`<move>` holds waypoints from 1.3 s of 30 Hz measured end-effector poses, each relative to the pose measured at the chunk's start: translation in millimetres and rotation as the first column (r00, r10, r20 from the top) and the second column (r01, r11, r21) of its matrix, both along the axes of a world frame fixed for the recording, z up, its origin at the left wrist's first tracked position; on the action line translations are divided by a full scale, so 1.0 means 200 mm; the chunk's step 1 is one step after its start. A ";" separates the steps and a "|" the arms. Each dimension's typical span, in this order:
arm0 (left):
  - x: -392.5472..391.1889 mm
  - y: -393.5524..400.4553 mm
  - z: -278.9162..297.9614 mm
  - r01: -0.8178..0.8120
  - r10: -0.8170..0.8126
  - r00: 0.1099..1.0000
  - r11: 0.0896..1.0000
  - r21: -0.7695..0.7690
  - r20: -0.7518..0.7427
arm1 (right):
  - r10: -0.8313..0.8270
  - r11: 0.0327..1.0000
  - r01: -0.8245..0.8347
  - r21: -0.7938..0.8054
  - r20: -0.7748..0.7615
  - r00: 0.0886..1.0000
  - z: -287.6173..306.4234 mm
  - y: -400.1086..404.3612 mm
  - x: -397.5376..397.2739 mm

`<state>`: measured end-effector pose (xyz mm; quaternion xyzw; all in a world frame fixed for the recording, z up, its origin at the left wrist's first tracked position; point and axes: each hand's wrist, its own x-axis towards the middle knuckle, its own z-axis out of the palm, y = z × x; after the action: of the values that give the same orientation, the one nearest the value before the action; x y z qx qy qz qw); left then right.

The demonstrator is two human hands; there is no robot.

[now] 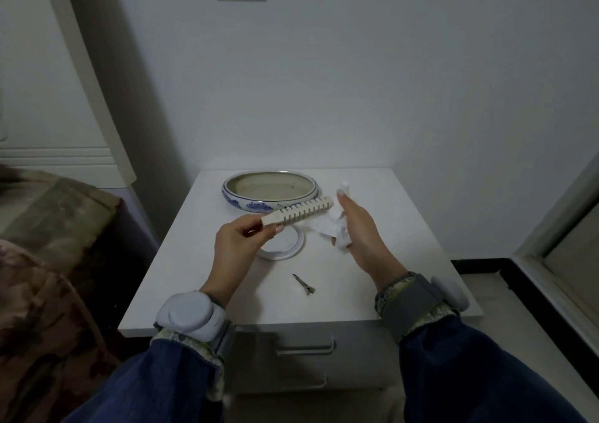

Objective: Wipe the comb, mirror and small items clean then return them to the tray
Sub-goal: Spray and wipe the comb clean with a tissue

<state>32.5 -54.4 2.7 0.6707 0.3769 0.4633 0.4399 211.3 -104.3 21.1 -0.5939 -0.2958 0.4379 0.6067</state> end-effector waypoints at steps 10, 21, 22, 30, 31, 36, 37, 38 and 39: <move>0.02 0.01 -0.04 -0.007 0.013 0.993 0.999 0.053 -0.114 | -0.132 0.904 -0.218 0.369 0.725 0.676 -0.05 -0.01 -0.09; 0.01 -0.01 -0.01 -0.028 0.030 0.999 0.998 0.061 -0.041 | -0.296 0.923 -0.078 0.378 0.824 0.484 -0.09 0.00 0.01; 0.00 -0.01 -0.01 -0.028 0.030 0.999 0.998 0.060 -0.037 | -0.300 0.925 -0.059 0.375 0.818 0.490 -0.09 0.00 0.01; 0.02 -0.02 -0.02 -0.008 0.009 1.000 0.999 0.037 -0.029 | -0.322 0.879 -0.163 0.449 0.809 0.492 -0.08 0.01 -0.07; 0.02 -0.01 -0.02 -0.010 0.011 0.999 0.999 0.036 -0.032 | -0.294 0.874 -0.219 0.434 0.830 0.473 -0.08 0.01 -0.08; 0.02 -0.01 -0.03 0.000 0.003 0.998 0.999 0.044 -0.061 | -0.266 0.871 -0.288 0.398 0.874 0.406 -0.10 0.02 -0.08; 0.01 -0.01 -0.02 -0.015 0.018 0.998 0.999 0.049 -0.059 | -0.277 0.875 -0.262 0.406 0.866 0.416 -0.10 0.02 -0.07; 0.01 -0.01 -0.02 -0.031 0.034 0.998 0.998 0.049 -0.055 | -0.290 0.882 -0.230 0.412 0.858 0.425 -0.10 0.02 -0.05; 0.01 0.00 -0.02 -0.051 0.053 0.997 0.998 0.043 -0.050 | -0.300 0.889 -0.197 0.413 0.851 0.431 -0.10 0.02 -0.03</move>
<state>33.5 -55.4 -0.8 0.6815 0.3956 0.4649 0.4037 204.8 -100.0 1.2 -0.5837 -0.6469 -0.0487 0.4882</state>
